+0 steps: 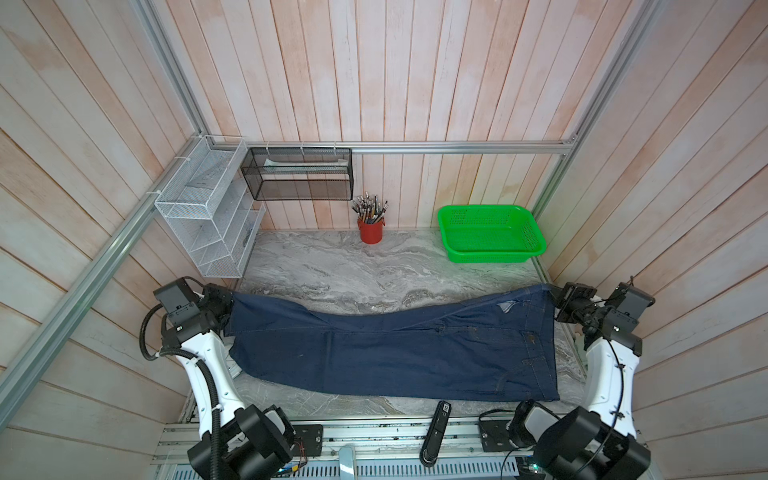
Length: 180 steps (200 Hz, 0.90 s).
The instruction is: Fold and stack the trousers
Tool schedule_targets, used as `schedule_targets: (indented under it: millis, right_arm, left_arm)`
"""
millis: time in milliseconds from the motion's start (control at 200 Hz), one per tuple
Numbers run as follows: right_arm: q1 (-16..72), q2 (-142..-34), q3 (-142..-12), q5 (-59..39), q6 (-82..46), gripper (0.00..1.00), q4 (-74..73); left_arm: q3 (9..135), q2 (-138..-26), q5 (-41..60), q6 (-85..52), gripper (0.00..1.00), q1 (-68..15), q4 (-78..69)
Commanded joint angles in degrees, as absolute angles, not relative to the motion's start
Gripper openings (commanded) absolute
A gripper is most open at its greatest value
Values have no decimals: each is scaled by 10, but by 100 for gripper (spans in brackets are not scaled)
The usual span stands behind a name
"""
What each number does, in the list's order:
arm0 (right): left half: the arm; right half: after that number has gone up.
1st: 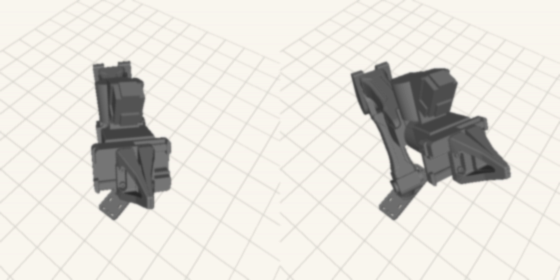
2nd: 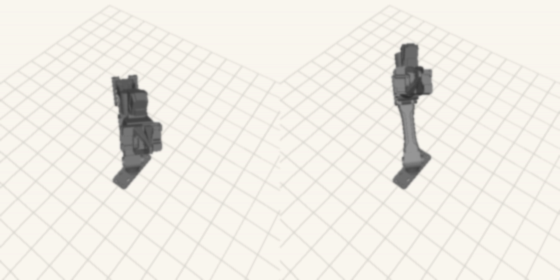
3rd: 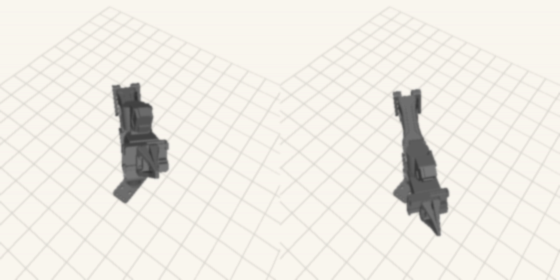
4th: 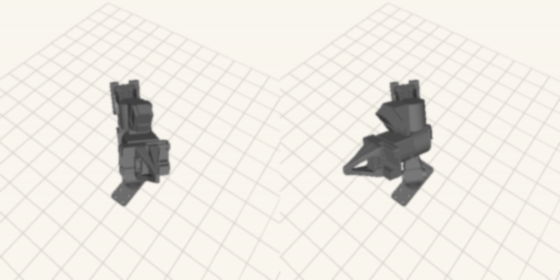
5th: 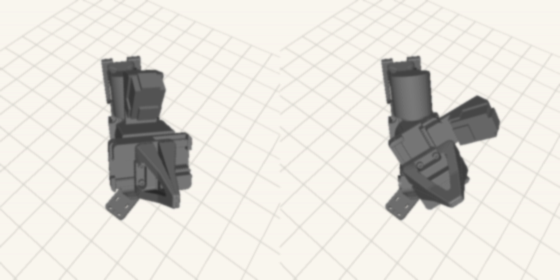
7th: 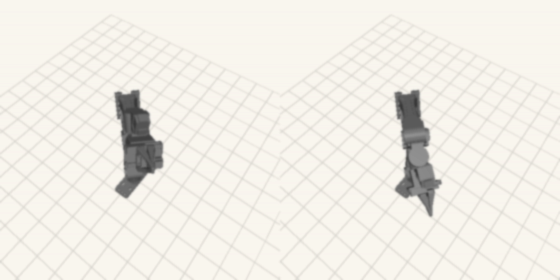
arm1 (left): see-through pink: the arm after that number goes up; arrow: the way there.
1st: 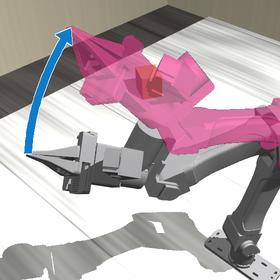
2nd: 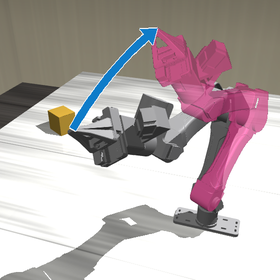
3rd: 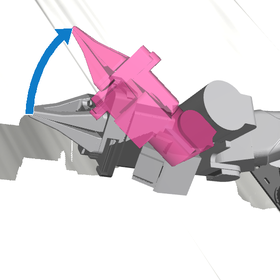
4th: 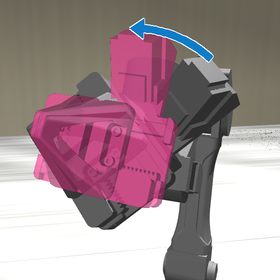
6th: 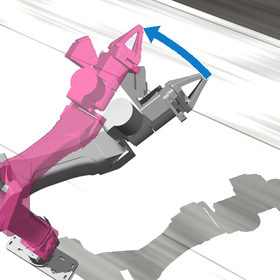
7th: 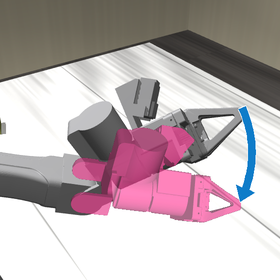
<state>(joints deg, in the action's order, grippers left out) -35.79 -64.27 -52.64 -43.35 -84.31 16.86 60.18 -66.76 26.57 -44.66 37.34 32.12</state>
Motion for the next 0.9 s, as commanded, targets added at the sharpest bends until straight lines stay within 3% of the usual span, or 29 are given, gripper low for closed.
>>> schedule_targets:
  millis: [0, 270, 390, 540, 680, 895]
  right_arm:
    - [-335, -710, -595, -412, -867, 0, 79]
    - [-282, -886, -754, -392, -851, 0, 79]
    - [-275, -909, -784, -403, -815, 0, 118]
    - [-315, -851, -704, -420, -761, 0, 147]
    - [-406, -787, -615, -436, -688, 0, 194]
    - [-473, -841, -590, -433, -527, 0, 269]
  left_arm:
    - [668, -715, 273, -454, 0, 351, 299]
    - [801, -838, 239, -464, 0, 297, 288]
    - [804, -844, 236, -458, 0, 292, 291]
    - [727, -772, 236, -433, 0, 302, 302]
    - [625, -656, 246, -412, 0, 342, 326]
    - [511, -555, 231, -367, 0, 355, 374]
